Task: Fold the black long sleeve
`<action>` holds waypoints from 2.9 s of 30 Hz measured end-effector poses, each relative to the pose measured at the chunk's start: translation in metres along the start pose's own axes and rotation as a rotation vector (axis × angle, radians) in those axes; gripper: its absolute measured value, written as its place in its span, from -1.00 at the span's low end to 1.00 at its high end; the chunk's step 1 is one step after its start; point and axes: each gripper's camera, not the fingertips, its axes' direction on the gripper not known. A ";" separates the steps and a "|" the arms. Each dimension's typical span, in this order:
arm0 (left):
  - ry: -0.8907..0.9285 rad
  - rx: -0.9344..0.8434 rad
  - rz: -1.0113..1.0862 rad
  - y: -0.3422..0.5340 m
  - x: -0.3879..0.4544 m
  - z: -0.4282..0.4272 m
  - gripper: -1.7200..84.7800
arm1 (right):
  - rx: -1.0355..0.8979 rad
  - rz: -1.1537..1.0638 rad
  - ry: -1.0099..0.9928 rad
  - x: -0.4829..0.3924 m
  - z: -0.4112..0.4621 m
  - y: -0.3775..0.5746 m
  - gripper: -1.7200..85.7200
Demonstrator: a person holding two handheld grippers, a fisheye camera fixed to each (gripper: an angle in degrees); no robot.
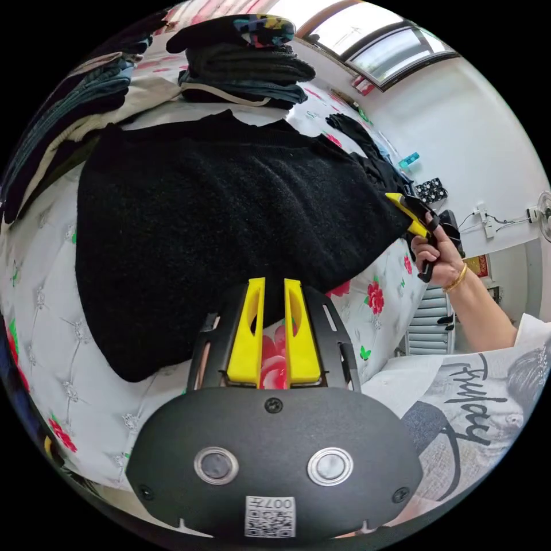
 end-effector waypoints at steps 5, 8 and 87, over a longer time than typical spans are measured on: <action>0.101 0.133 -0.177 0.063 -0.046 -0.072 -0.82 | -0.223 -0.750 0.061 -0.237 0.044 0.056 -0.85; 0.135 0.177 -0.300 0.109 -0.080 -0.100 -0.81 | -0.401 -1.041 0.016 -0.312 0.109 0.138 -0.82; -0.510 0.593 -0.021 -0.100 -0.194 -0.166 -0.98 | -0.285 -0.728 0.082 -0.282 0.301 0.057 -0.83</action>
